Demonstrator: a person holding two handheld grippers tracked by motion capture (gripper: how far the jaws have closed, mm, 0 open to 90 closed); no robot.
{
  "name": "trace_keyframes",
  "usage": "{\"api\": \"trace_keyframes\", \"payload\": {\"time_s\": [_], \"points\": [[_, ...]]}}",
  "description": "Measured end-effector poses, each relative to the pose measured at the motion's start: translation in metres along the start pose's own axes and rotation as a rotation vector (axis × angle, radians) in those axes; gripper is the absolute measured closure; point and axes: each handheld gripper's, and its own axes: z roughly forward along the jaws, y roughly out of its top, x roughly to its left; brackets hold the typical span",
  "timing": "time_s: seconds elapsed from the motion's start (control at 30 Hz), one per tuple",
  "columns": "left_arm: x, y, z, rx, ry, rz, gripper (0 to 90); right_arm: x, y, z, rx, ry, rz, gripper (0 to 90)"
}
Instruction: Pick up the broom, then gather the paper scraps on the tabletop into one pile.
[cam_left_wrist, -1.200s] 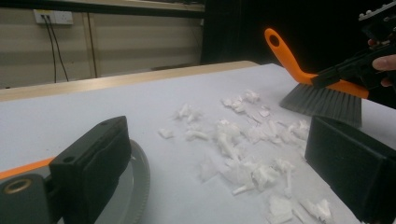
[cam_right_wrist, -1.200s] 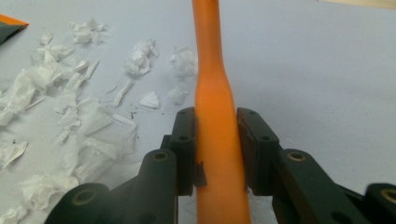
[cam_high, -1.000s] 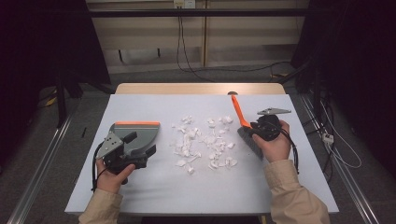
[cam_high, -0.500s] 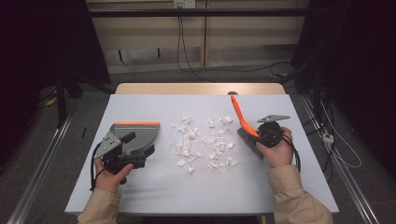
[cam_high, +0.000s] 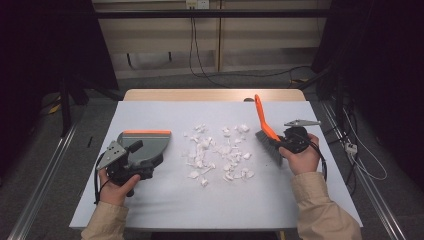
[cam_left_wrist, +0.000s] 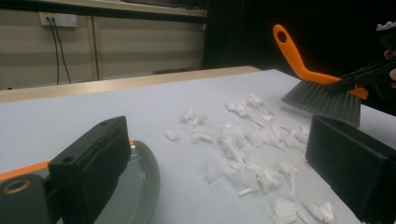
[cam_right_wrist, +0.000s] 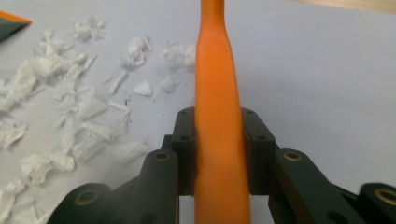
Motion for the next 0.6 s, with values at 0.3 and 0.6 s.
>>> {"api": "trace_keyframes", "payload": {"time_s": [0.3,0.6], "points": [[-0.001,-0.004,-0.003,0.004,-0.031,0.001,2.6,0.0,0.012,0.004,-0.047,-0.002,-0.016,71.6],[0.003,-0.004,-0.011,-0.01,-0.038,0.004,2.6,-0.007,0.023,0.009,-0.077,-0.018,-0.014,71.6]]}}
